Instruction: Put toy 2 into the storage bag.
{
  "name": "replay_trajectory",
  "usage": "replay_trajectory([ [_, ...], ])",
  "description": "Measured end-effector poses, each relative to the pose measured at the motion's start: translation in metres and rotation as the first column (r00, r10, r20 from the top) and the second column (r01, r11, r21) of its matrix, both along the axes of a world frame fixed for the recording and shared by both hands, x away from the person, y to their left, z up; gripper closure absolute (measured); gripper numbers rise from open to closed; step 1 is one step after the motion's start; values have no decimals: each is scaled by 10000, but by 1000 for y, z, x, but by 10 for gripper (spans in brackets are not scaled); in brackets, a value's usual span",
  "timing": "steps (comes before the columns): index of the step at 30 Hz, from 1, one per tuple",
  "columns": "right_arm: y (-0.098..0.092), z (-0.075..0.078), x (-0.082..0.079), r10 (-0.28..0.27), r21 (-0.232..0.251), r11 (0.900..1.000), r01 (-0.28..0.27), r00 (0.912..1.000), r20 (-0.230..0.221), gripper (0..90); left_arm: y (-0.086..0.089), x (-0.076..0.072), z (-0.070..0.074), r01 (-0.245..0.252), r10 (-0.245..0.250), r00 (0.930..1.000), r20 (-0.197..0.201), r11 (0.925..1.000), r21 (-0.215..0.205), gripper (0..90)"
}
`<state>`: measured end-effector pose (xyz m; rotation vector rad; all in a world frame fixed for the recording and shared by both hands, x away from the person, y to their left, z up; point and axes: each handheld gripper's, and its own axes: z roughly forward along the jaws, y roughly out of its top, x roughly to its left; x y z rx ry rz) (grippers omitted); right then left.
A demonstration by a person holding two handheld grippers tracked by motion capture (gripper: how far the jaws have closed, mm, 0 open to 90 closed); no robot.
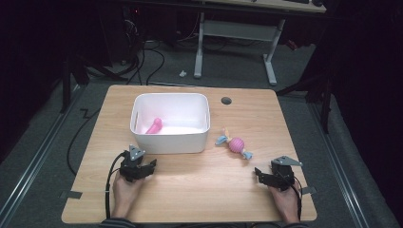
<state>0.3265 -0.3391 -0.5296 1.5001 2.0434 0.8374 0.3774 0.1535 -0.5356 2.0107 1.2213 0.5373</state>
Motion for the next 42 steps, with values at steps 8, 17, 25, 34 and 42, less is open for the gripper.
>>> replay_trajectory([
  [8,-2,12,-6,586,498,9972,-566,9975,-402,328,0,0,0,-79,80,9999,-83,9999,75,311],
  [17,1,44,-10,1399,757,9868,-1429,9892,432,368,0,-1,0,-89,90,9999,-104,9999,65,292],
  [25,21,67,15,2077,453,9765,-2107,9762,629,364,0,-1,0,-68,69,9999,-117,9999,78,288],
  [34,42,75,53,2700,214,9627,-2696,9626,-218,335,0,-1,0,-38,39,9999,-131,10000,35,281],
  [42,57,81,75,2990,-326,9526,-3025,9506,-839,322,1,-1,0,-43,42,9999,-148,10000,-22,282],
])
